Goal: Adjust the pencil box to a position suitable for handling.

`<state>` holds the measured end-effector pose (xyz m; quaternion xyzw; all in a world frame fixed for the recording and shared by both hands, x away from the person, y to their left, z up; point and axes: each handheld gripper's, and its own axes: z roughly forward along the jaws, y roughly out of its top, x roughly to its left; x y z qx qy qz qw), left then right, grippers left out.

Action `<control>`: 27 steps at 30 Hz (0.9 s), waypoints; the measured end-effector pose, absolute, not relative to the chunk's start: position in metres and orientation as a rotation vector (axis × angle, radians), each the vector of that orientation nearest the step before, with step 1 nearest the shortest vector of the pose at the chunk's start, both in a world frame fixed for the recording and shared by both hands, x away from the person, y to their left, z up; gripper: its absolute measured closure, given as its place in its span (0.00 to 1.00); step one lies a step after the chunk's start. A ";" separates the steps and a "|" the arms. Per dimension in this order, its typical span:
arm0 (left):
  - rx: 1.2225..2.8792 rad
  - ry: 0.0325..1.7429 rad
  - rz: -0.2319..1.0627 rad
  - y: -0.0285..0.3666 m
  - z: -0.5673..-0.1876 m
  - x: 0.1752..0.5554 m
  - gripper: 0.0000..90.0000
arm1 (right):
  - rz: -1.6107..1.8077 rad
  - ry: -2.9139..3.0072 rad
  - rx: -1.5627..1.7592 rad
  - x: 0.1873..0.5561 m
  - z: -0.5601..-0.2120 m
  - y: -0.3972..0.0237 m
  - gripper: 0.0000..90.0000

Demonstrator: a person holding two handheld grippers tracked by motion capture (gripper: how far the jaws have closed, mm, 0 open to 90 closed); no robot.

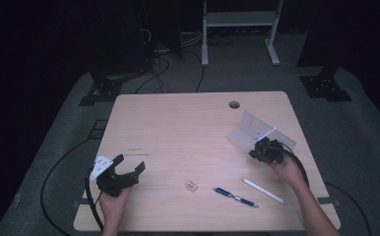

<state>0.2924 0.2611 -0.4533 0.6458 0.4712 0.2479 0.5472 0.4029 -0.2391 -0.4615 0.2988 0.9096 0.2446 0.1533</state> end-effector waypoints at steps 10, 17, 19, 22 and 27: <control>1.535 1.116 0.589 0.260 -0.454 0.293 0.04 | 0.779 2.613 0.745 0.394 -0.450 -0.226 0.96; 1.534 1.117 0.586 0.260 -0.454 0.293 0.04 | 0.798 2.660 0.650 0.393 -0.441 -0.212 0.96; 1.536 1.115 0.584 0.260 -0.454 0.294 0.04 | 0.810 2.660 0.624 0.391 -0.438 -0.209 0.96; 1.537 1.114 0.584 0.260 -0.454 0.294 0.04 | 0.829 2.665 0.610 0.389 -0.436 -0.205 0.96; 1.533 1.115 0.584 0.260 -0.454 0.294 0.04 | 0.840 2.690 0.543 0.387 -0.432 -0.194 0.96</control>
